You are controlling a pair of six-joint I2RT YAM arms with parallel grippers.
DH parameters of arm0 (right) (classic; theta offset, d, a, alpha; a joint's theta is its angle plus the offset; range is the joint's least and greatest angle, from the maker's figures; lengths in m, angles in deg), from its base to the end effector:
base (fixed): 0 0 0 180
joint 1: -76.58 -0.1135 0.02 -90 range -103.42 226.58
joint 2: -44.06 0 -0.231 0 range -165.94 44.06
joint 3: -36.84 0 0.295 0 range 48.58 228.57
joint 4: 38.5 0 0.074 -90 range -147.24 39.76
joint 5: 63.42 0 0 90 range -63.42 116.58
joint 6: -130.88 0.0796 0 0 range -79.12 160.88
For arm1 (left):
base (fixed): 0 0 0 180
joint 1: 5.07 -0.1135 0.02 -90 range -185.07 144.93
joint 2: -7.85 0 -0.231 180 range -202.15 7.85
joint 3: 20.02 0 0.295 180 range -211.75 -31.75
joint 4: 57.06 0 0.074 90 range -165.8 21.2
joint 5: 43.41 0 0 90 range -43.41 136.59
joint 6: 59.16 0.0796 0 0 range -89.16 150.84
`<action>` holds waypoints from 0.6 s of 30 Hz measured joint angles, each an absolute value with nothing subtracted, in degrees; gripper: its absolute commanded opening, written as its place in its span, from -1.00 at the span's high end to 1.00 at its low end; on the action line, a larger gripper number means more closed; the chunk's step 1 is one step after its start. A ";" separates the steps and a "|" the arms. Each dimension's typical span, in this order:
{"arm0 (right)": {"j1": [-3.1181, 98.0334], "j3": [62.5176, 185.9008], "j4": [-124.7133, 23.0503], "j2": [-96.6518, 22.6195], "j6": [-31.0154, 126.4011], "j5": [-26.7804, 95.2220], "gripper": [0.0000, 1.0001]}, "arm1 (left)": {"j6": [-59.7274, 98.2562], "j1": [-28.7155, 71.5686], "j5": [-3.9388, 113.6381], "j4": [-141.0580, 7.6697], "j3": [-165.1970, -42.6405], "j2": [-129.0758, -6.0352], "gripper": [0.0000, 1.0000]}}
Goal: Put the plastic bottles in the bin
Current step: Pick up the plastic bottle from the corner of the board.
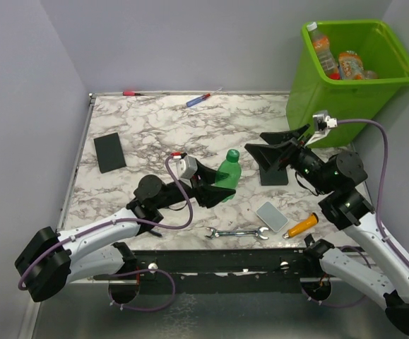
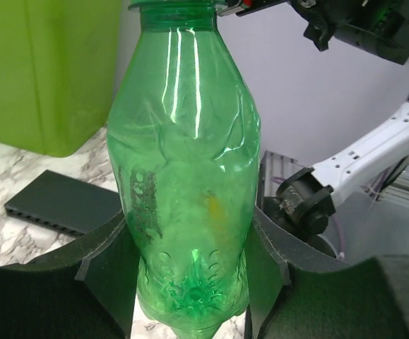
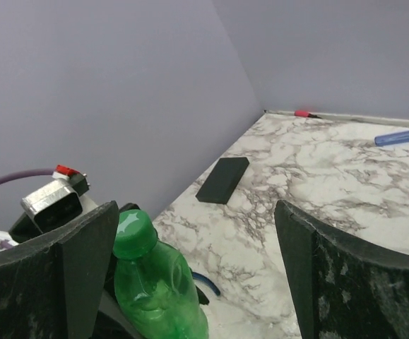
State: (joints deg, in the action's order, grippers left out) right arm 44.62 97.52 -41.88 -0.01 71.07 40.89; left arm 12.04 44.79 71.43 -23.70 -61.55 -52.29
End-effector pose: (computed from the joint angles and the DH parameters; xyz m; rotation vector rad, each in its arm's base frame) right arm 0.2304 0.1669 0.3931 -0.2457 1.4095 1.0727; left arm 0.1846 -0.2708 0.2569 0.7616 1.2440 -1.2812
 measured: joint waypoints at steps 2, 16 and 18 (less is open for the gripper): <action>42.76 98.29 -41.81 -0.38 70.66 39.77 -0.88 | 10.20 44.55 72.39 -20.77 -60.17 -52.29 0.32; 35.55 105.76 -45.61 -9.71 66.79 40.84 -0.64 | 6.83 44.49 74.12 -15.83 -59.30 -52.44 0.32; 34.94 107.16 -47.54 -10.04 65.89 41.23 -0.56 | 6.88 44.49 74.12 -16.11 -59.28 -52.44 0.32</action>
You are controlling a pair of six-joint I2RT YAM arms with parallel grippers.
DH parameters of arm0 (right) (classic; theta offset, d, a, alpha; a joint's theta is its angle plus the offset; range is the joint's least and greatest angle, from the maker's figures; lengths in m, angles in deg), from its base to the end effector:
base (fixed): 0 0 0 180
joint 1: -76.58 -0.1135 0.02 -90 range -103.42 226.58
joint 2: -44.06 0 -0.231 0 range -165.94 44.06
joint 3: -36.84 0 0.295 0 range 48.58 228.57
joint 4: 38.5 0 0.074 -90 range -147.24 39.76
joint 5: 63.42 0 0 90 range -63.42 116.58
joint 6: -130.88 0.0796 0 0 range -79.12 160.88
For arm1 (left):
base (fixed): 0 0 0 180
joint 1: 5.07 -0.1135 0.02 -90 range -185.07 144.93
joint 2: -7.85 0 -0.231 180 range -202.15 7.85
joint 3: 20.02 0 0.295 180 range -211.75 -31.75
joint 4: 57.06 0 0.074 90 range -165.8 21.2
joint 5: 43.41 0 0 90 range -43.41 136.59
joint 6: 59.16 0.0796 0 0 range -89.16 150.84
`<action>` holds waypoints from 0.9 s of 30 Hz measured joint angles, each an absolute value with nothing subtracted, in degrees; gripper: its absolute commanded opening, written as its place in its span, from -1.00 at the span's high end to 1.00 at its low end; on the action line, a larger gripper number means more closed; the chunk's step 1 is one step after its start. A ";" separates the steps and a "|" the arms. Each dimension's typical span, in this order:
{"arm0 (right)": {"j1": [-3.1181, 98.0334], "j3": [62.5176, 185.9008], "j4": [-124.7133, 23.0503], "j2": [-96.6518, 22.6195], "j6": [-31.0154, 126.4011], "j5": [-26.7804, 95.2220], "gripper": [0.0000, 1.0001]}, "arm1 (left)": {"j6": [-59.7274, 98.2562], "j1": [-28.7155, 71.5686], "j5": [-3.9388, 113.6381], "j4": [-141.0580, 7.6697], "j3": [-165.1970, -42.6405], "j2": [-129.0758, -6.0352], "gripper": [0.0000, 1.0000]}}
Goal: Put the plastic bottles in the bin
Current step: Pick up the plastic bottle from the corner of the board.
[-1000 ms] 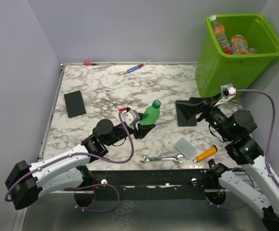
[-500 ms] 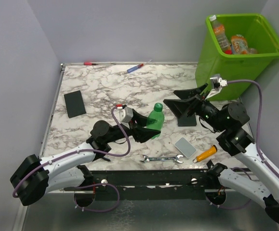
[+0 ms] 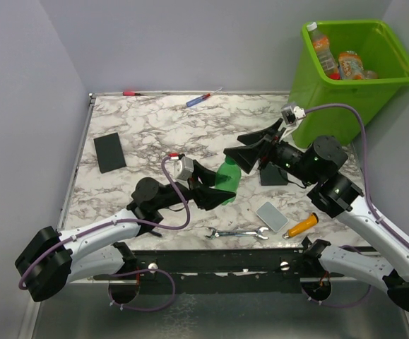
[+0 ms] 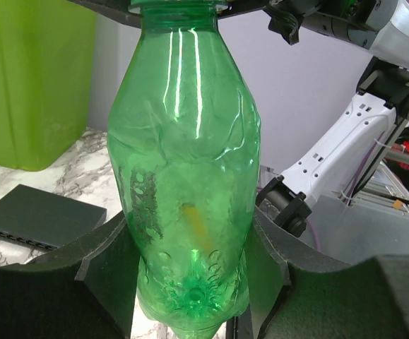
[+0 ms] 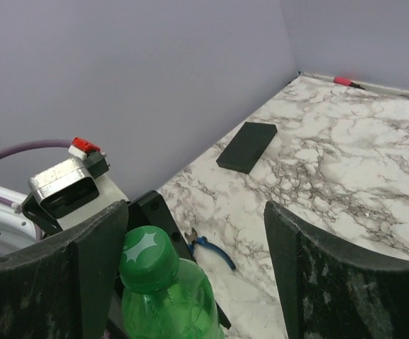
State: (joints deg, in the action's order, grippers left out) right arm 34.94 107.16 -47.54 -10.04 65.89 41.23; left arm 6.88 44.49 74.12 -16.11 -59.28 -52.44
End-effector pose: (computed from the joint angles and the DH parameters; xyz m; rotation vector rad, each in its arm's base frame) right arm 0.2240 0.2261 0.4019 -0.4438 1.4880 1.1222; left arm 0.1775 -0.2650 0.2575 0.7404 1.1824 -1.3825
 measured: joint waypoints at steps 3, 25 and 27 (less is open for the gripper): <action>34.59 107.51 -49.37 -9.63 65.06 41.32 -0.69 | 7.12 44.49 74.12 -16.66 -59.26 -52.44 0.32; 34.24 107.05 -55.62 -9.91 65.30 48.43 -0.58 | 8.30 44.42 72.48 -17.69 -59.23 -52.25 0.25; 34.24 106.07 -54.40 -9.41 66.16 48.38 -0.67 | 8.47 44.42 72.48 -17.66 -59.23 -52.11 0.25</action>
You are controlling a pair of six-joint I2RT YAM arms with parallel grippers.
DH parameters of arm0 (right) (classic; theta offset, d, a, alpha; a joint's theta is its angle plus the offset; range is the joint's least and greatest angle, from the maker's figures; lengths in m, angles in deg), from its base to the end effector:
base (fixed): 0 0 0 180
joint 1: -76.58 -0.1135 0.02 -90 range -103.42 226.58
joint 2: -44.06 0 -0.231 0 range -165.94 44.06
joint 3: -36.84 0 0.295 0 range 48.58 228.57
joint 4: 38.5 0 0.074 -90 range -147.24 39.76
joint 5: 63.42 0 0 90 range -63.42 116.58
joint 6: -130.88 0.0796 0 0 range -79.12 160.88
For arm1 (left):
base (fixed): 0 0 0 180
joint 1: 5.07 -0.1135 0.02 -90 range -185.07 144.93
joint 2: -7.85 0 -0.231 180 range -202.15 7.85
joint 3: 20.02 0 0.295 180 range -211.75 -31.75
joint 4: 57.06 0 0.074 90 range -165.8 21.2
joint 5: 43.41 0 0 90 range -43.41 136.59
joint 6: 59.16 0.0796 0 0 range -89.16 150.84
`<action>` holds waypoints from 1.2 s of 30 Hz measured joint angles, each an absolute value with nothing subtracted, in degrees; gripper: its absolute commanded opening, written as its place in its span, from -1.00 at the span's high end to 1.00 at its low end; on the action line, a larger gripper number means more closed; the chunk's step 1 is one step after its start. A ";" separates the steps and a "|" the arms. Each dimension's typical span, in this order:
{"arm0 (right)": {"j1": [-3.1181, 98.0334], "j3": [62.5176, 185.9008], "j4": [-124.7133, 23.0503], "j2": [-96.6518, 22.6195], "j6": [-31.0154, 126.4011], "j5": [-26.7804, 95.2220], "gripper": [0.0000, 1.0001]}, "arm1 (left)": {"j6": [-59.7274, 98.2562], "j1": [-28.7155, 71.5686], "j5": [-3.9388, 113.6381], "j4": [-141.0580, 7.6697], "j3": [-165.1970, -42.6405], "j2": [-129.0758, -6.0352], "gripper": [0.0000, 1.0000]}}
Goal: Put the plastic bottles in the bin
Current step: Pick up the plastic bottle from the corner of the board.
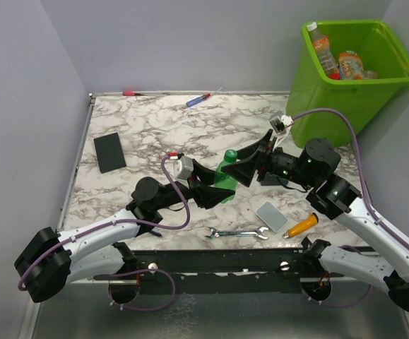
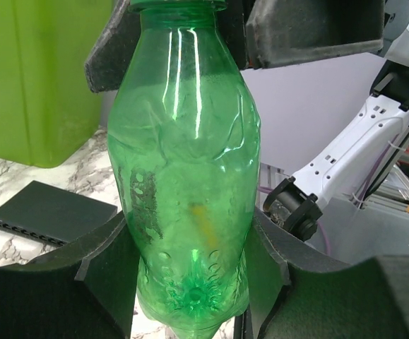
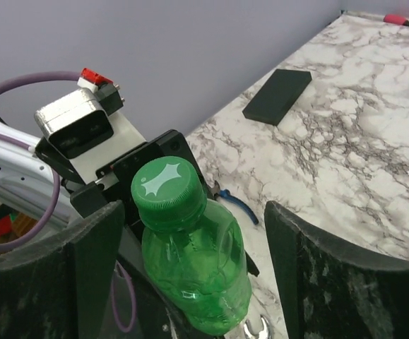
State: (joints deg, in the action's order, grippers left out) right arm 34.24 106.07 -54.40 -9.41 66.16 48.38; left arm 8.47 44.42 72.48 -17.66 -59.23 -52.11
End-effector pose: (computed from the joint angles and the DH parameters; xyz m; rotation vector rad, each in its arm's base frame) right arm 0.2124 0.2336 0.3789 -0.5683 1.6135 1.2013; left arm 0.1803 -0.2645 0.2555 0.7297 1.1996 -1.3419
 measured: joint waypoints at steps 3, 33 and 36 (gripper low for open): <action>34.24 105.39 -52.02 -9.26 67.42 48.45 -0.59 | 8.71 44.42 72.46 -17.62 -59.23 -51.81 0.25; 34.15 131.88 -69.68 -12.71 55.69 28.82 0.99 | 17.48 45.19 50.91 -18.43 -53.66 -40.01 -0.98; 34.15 136.34 -68.15 -11.40 51.73 18.13 0.99 | 20.67 45.19 42.95 -19.19 -53.05 -36.46 -0.98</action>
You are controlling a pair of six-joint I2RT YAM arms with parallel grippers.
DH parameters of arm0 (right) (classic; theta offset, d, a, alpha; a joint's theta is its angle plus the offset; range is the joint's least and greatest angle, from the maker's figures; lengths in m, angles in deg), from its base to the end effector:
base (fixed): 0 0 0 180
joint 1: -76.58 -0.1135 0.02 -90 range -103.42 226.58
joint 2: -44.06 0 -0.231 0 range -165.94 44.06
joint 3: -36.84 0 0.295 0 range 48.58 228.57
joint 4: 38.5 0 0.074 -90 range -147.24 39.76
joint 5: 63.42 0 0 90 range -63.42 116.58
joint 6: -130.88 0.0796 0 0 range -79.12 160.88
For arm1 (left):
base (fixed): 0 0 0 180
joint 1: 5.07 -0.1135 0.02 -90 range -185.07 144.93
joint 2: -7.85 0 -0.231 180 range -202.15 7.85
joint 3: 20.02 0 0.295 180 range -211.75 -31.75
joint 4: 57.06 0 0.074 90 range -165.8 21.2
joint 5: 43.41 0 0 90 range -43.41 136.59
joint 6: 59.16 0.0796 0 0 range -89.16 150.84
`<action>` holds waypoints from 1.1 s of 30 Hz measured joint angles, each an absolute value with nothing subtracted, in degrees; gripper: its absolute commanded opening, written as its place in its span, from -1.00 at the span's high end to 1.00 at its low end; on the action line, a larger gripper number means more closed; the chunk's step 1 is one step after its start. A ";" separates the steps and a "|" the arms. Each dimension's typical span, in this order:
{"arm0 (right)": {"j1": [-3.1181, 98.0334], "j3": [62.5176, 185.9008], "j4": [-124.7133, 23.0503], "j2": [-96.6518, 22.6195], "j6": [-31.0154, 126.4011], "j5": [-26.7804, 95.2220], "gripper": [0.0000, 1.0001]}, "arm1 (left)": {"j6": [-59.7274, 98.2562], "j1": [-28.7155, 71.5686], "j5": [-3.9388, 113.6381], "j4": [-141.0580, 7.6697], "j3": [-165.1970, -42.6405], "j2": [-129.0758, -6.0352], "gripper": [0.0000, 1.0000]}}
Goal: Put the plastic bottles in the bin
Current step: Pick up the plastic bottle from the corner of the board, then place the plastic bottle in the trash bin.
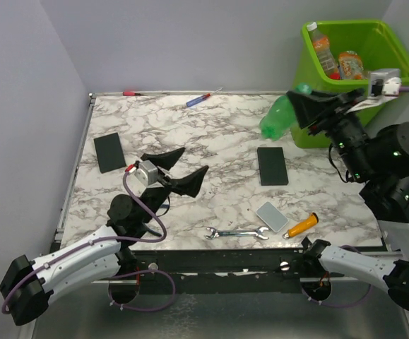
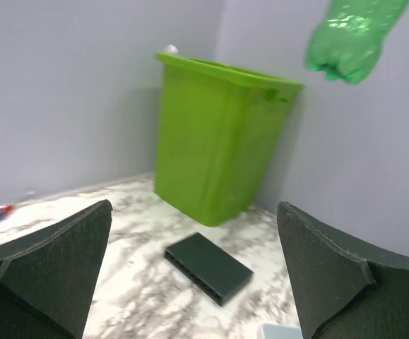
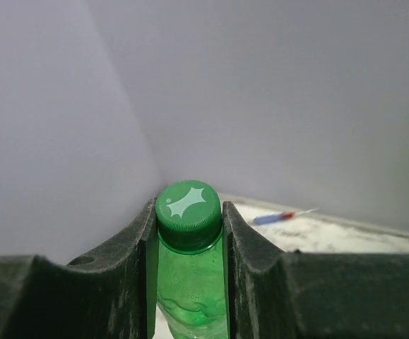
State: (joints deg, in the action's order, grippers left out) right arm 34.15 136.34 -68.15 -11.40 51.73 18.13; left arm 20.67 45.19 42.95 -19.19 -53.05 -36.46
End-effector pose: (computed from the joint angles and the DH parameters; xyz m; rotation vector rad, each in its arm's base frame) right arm 0.1917 0.1594 0.5468 -0.2435 1.3330 0.6905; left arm 0.1837 -0.2130 0.2858 0.3389 1.1014 -0.9060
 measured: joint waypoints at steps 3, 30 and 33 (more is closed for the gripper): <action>34.15 139.27 -64.56 -11.42 45.76 5.89 0.99 | 22.90 45.19 35.39 -20.33 -53.05 -33.54 -0.98; 75.26 171.92 -53.26 -59.24 57.22 -9.17 0.99 | 24.06 45.21 20.57 -26.28 -53.05 -34.17 -0.98; 75.15 171.95 -55.06 -61.52 58.31 -6.28 0.99 | 24.01 45.25 20.63 -26.67 -53.05 -34.26 -0.98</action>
